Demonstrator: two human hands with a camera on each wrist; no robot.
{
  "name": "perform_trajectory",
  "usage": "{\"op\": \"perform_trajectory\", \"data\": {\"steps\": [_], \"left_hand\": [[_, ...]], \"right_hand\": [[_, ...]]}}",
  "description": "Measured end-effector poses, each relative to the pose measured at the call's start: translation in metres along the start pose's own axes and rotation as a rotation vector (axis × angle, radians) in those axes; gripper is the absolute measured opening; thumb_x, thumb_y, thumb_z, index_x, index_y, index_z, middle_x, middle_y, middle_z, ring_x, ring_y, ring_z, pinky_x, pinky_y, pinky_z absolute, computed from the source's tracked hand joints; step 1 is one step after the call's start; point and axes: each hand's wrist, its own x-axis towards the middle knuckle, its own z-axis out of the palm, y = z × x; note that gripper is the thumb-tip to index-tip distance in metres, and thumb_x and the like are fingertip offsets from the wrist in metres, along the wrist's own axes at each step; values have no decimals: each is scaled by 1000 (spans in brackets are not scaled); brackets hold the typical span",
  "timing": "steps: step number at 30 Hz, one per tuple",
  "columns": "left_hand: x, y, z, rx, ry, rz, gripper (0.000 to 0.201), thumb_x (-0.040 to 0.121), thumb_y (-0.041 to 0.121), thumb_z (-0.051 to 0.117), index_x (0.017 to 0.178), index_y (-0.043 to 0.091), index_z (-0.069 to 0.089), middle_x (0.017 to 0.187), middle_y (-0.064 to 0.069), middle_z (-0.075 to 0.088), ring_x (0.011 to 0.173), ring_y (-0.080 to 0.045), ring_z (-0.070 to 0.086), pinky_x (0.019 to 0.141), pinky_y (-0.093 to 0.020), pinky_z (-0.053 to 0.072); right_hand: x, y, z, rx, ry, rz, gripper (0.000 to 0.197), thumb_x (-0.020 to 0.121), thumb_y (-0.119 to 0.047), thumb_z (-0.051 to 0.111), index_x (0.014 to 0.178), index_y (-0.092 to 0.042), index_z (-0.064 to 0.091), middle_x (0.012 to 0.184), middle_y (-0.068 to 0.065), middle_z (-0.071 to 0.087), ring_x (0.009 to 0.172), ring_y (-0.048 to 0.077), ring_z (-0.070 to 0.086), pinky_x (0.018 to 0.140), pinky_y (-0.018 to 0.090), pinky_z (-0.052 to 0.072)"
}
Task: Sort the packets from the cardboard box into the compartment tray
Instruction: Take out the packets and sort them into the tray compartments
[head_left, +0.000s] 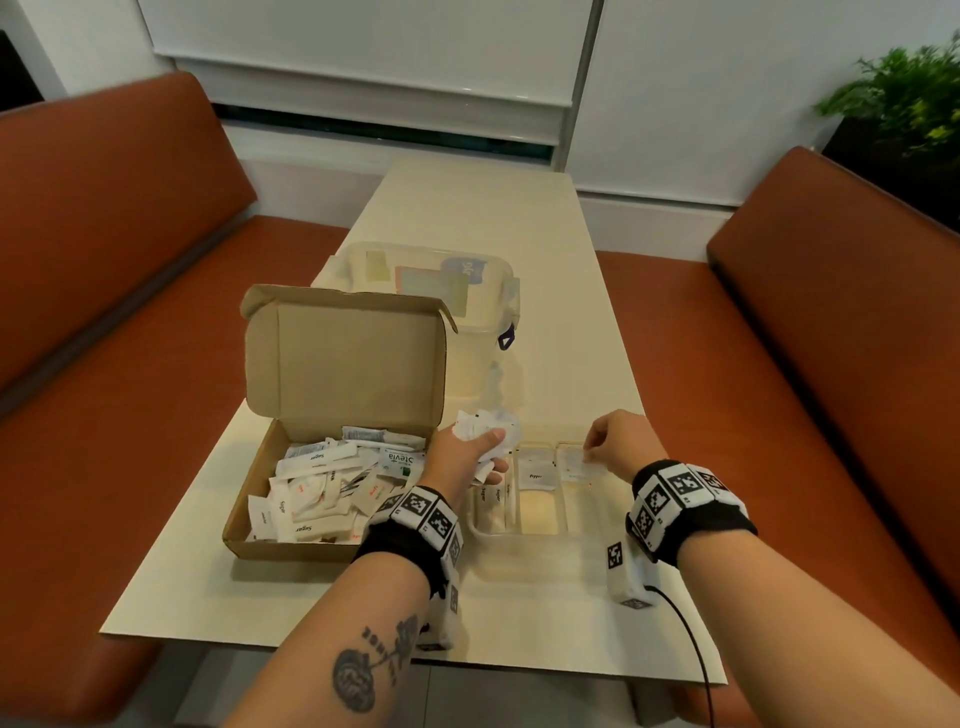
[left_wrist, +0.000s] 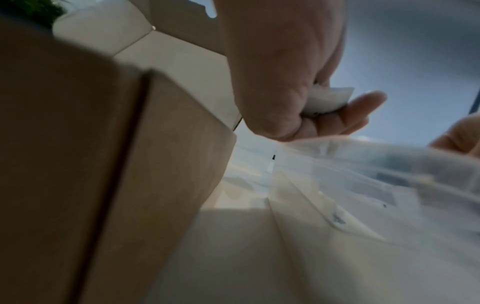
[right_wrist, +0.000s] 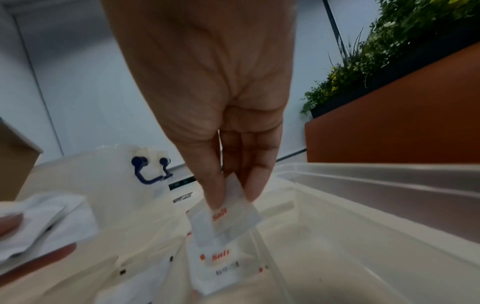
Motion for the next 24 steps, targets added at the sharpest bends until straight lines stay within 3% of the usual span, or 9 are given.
{"op": "perform_trajectory", "data": {"steps": [5,13,24], "left_hand": [[1,0,-2,57,-21,-4,6,88,7,65,90,9,59,71,-11,63,43,-10,61,40,-20,49],[2,0,-3,85,-23,-8,6,88,8,65,90,8,58,65,-11,62,41,-10,60,40,-20,48],[1,0,-4,91,-46,-8,15,88,7,65,101,3,59,72,-11,63,45,-11,61,41,-21,48]], "right_hand": [[2,-11,3,-91,-40,-1,15,81,2,61,83,-7,72,96,11,70,89,26,65,79,32,54],[7,-16,7,-103,-102,70,13,83,1,62,87,-7,72,104,14,69,99,28,65,88,34,54],[6,-13,12,-283,-111,42,16,85,-5,61,98,-10,70,106,9,68,99,26,64,83,31,52]]}}
